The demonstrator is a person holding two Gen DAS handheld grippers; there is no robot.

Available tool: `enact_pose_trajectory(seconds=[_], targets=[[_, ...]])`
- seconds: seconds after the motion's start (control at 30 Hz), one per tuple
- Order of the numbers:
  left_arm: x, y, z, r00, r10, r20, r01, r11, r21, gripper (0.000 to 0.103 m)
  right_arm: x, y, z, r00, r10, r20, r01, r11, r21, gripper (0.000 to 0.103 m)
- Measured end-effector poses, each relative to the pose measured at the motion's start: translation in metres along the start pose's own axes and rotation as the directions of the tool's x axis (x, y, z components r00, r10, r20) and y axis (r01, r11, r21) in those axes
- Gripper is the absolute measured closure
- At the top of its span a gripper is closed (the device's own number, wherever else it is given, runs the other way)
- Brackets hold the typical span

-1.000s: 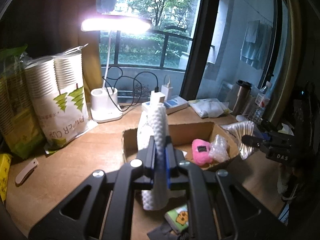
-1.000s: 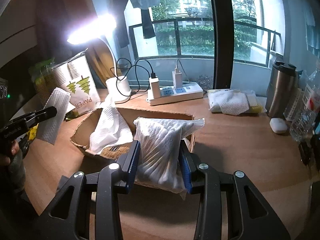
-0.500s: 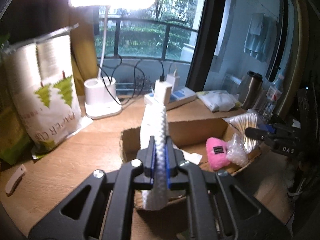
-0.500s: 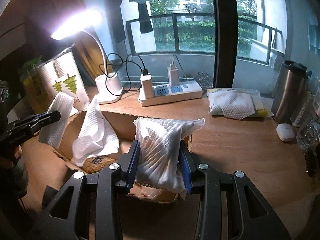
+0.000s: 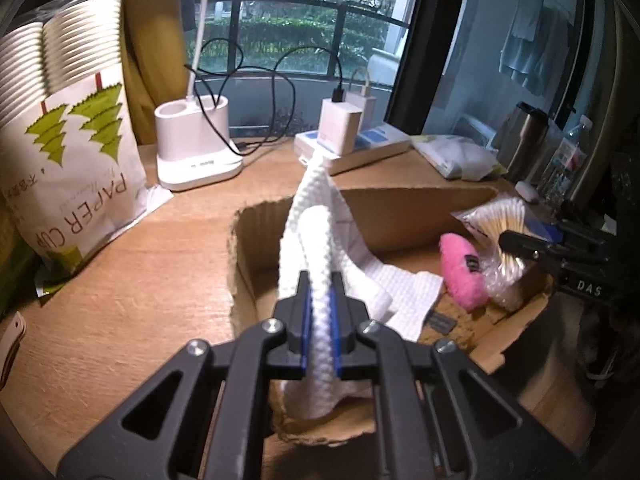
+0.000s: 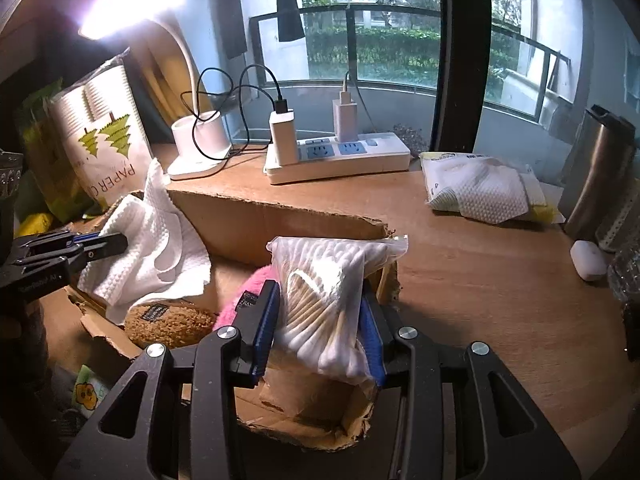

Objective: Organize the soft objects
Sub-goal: 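Lower the cloth and swab bag into the box and open both tools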

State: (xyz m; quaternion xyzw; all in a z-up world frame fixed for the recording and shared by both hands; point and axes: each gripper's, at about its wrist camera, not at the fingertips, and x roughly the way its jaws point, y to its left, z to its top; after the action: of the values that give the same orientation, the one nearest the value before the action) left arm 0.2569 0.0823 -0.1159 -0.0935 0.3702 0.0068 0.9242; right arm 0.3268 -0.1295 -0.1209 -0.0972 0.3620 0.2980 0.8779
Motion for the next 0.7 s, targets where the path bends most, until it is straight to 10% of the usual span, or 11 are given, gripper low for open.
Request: enact_pose_trajectory(seconds=[0.27, 0.43, 0.7], targets=[[-0.001, -0.004, 0.003, 0.999, 0.013, -0.031, -0.012, 1.0, 0.017, 0.085, -0.004, 0.004, -0.004, 1.0, -0.009, -0.002, 0.009, 1.0, 0.007, 0.056], [-0.019, -0.002, 0.002, 1.0, 0.028, 0.006, -0.028, 0.999, 0.017, 0.048, -0.016, 0.011, -0.009, 1.0, -0.015, 0.005, 0.015, 1.0, -0.002, 0.037], [-0.059, 0.001, -0.011, 0.998, 0.007, 0.061, -0.008, 1.0, 0.016, 0.025, -0.04, 0.024, -0.02, 0.998, -0.063, 0.019, 0.062, 0.998, 0.02, 0.033]])
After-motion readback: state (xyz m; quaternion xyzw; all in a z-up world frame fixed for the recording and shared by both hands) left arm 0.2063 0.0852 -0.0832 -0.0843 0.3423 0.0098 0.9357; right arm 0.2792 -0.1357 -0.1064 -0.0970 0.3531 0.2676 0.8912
